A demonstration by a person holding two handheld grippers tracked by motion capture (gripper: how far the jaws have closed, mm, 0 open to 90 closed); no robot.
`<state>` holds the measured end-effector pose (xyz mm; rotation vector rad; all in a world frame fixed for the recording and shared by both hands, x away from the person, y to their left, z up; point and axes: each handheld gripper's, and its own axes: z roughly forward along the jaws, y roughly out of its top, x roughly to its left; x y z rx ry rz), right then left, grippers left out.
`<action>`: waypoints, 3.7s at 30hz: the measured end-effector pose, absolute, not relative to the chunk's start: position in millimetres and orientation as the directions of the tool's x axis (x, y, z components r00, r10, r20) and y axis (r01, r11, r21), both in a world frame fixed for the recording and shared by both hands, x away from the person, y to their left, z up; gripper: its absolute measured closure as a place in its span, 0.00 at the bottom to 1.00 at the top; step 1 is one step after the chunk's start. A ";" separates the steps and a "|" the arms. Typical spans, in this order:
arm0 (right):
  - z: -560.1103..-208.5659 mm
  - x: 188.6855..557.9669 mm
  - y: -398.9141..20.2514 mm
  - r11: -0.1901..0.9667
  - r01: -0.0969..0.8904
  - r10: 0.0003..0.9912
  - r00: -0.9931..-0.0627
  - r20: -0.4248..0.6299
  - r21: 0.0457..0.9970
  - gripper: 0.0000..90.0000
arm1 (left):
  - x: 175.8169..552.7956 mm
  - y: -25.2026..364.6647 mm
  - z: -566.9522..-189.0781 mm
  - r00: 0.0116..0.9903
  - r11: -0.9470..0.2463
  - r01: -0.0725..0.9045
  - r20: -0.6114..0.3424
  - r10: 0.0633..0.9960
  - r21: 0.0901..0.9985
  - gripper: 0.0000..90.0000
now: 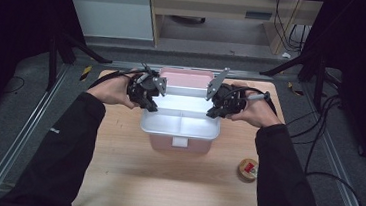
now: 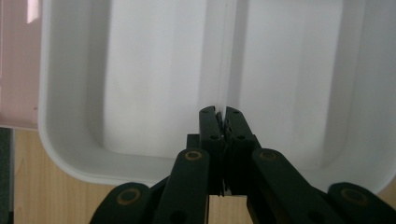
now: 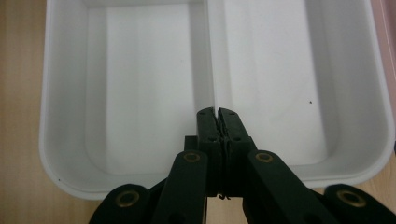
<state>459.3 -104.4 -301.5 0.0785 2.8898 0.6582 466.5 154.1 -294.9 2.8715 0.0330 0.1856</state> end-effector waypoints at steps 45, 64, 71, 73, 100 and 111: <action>-453.9 337.4 -95.3 0.922 0.057 0.062 -0.998 -0.001 0.383 0.99 | 341.1 154.3 -449.6 0.999 -0.969 0.045 -0.017 0.042 0.244 0.98; -467.7 336.1 -100.1 0.874 0.123 0.144 -0.989 -0.009 0.470 0.77 | 340.8 160.0 -456.4 0.996 -0.952 0.081 0.020 0.091 0.296 0.76; -455.3 345.2 -126.5 0.754 0.294 0.390 -0.920 -0.041 0.587 0.52 | 345.5 185.7 -441.5 0.959 -0.877 0.235 0.047 0.279 0.420 0.46; -454.1 348.3 -135.9 0.725 0.347 0.460 -0.887 -0.045 0.595 0.48 | 347.3 194.5 -440.1 0.940 -0.842 0.281 0.044 0.338 0.460 0.42; -461.6 355.3 -234.6 0.580 0.637 0.767 -0.637 -0.076 0.509 0.26 | 369.2 260.9 -446.6 0.786 -0.662 0.510 0.016 0.618 0.549 0.30; -471.1 362.1 -232.3 0.589 0.677 0.770 -0.636 -0.052 0.440 0.19 | 370.8 265.9 -448.6 0.778 -0.660 0.518 0.023 0.628 0.545 0.30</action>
